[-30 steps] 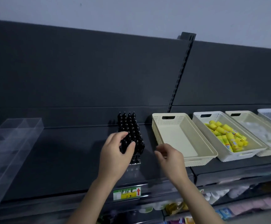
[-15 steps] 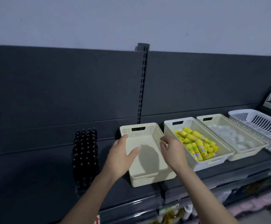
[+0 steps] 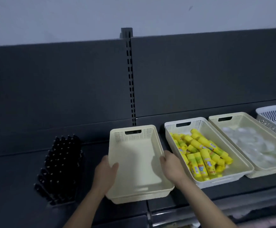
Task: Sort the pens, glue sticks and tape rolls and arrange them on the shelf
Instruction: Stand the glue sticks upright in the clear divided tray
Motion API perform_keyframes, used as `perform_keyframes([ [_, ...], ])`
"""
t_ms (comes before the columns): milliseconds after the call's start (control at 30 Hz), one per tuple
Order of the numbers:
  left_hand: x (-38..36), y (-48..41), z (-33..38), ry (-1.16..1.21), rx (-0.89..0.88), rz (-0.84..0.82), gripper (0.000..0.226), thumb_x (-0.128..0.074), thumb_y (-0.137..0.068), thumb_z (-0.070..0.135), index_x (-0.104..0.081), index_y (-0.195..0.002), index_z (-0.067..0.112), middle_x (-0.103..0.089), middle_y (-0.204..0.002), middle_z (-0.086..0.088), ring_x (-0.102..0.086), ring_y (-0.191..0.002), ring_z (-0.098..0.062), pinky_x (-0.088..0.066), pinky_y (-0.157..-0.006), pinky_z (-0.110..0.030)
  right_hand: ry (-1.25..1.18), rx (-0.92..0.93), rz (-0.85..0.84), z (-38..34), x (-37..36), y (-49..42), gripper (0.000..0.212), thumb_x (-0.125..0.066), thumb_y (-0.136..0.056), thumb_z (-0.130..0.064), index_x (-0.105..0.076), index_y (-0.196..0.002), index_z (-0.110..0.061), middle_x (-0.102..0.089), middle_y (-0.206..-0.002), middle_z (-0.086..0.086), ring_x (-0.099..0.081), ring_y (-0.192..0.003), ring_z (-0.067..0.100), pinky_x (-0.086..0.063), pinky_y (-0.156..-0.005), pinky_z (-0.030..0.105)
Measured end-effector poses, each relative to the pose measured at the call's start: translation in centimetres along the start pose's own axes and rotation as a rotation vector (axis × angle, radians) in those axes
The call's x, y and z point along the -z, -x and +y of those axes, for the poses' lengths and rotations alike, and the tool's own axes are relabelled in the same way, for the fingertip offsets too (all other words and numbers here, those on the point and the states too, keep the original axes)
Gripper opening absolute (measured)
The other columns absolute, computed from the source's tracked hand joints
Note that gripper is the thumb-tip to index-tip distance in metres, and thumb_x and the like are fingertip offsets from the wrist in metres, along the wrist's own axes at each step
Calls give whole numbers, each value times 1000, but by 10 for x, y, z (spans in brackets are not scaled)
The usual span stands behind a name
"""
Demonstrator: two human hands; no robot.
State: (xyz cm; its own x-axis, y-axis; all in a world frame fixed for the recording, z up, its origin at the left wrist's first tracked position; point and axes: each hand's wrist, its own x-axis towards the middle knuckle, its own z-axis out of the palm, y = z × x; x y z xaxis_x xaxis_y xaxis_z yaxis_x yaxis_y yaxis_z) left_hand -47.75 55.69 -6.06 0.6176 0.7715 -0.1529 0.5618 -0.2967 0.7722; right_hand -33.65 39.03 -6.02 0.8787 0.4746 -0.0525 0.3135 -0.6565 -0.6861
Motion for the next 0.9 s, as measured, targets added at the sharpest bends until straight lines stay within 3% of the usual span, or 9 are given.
perform_keyframes([
  [200,1,9,7,107,26,96,16,-44,-91,4,-59,-90,10,-63,-87,-4,-57,-74,-15,-42,-58,-26,-104,57,56,-1,6,9,31,-43,-94,-7,-37,-65,-15,-47,-66,-1,-46,-69,23,-22,-51,27],
  [400,27,41,35,155,-165,189,18,-46,-89,3,-61,-98,8,-65,-87,-5,-59,-80,-25,-42,-64,-33,-173,179,199,-25,42,38,22,-44,-92,-3,-47,-71,-7,-49,-65,7,-44,-65,23,-19,-57,32],
  [533,43,73,38,217,-225,201,21,-45,-90,6,-61,-101,13,-64,-86,0,-58,-78,-20,-41,-64,-32,-186,196,250,-37,60,79,20,-44,-93,-4,-50,-74,-2,-44,-59,3,-40,-61,22,-18,-55,35],
  [667,46,105,50,287,-286,152,20,-46,-91,5,-60,-98,18,-62,-84,9,-57,-75,-9,-41,-61,-28,-187,163,338,-32,83,124,22,-44,-93,-5,-48,-71,-7,-43,-58,0,-39,-59,20,-18,-55,35],
  [800,29,137,70,332,-355,14,23,-45,-92,7,-61,-94,25,-65,-86,13,-59,-75,-1,-41,-56,-20,-194,69,415,-12,115,164,20,-43,-92,-8,-52,-80,5,-49,-65,10,-40,-60,20,-22,-54,33],
  [900,10,157,87,330,-386,-57,25,-45,-93,9,-59,-91,30,-65,-85,14,-60,-77,-3,-42,-55,-23,-183,15,476,8,139,189,21,-42,-92,-9,-50,-80,8,-46,-67,12,-39,-61,19,-24,-50,26],
])
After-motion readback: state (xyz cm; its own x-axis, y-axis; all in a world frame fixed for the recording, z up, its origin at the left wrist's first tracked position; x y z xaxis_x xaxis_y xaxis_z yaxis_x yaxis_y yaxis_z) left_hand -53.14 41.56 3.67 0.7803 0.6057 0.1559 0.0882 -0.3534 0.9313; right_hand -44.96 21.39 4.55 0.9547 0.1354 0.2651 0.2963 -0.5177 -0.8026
